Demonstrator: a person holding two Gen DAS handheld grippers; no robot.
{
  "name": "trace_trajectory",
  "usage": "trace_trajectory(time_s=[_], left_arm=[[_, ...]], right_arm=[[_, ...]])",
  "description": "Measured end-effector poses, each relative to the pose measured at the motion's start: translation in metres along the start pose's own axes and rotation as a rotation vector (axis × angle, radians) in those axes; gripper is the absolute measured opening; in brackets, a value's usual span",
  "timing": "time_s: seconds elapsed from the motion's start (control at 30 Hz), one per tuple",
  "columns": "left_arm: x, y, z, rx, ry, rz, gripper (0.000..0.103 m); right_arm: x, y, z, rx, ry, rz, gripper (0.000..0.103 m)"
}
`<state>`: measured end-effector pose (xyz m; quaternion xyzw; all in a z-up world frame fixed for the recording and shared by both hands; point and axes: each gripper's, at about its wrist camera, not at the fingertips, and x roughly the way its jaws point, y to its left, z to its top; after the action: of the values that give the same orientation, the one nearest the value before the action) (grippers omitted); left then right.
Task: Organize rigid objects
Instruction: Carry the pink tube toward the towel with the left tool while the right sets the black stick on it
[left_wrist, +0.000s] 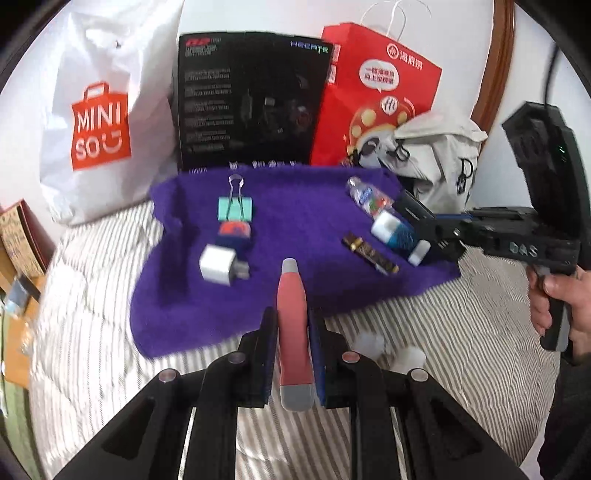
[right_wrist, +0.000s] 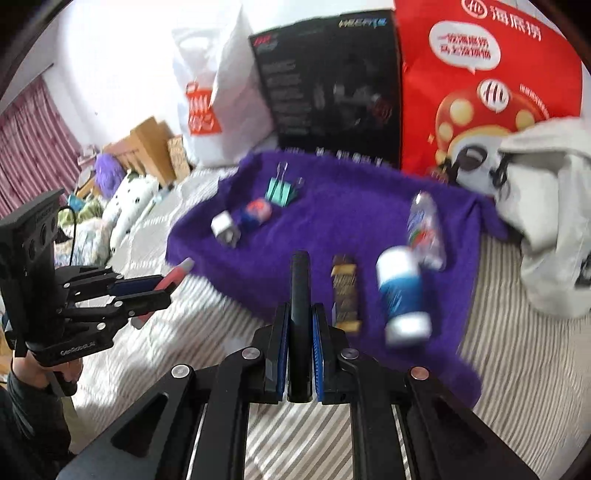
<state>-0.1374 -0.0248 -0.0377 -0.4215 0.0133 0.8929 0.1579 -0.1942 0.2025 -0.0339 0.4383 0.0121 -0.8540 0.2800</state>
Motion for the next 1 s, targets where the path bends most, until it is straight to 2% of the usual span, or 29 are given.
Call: trace_trajectory(time_s=[0.2,0.43,0.67,1.0], left_arm=[[-0.001,0.008,0.012,-0.008,-0.014,0.009,0.017],[0.004,0.018,0.007,-0.037,-0.005,-0.002,0.017],[0.007,0.032,0.005,-0.076,-0.001,-0.009,0.017],[0.006,0.04,-0.001,-0.099,0.006,-0.023,0.017]], right_arm=[[0.021,-0.018,0.043,0.007,-0.016,-0.039,0.012],[0.087,-0.042,0.081,0.017,0.063,-0.142,0.012],[0.127,-0.053,0.085,0.006,0.148,-0.208,0.012],[0.135,-0.048,0.083,-0.045,0.19,-0.249,0.012]])
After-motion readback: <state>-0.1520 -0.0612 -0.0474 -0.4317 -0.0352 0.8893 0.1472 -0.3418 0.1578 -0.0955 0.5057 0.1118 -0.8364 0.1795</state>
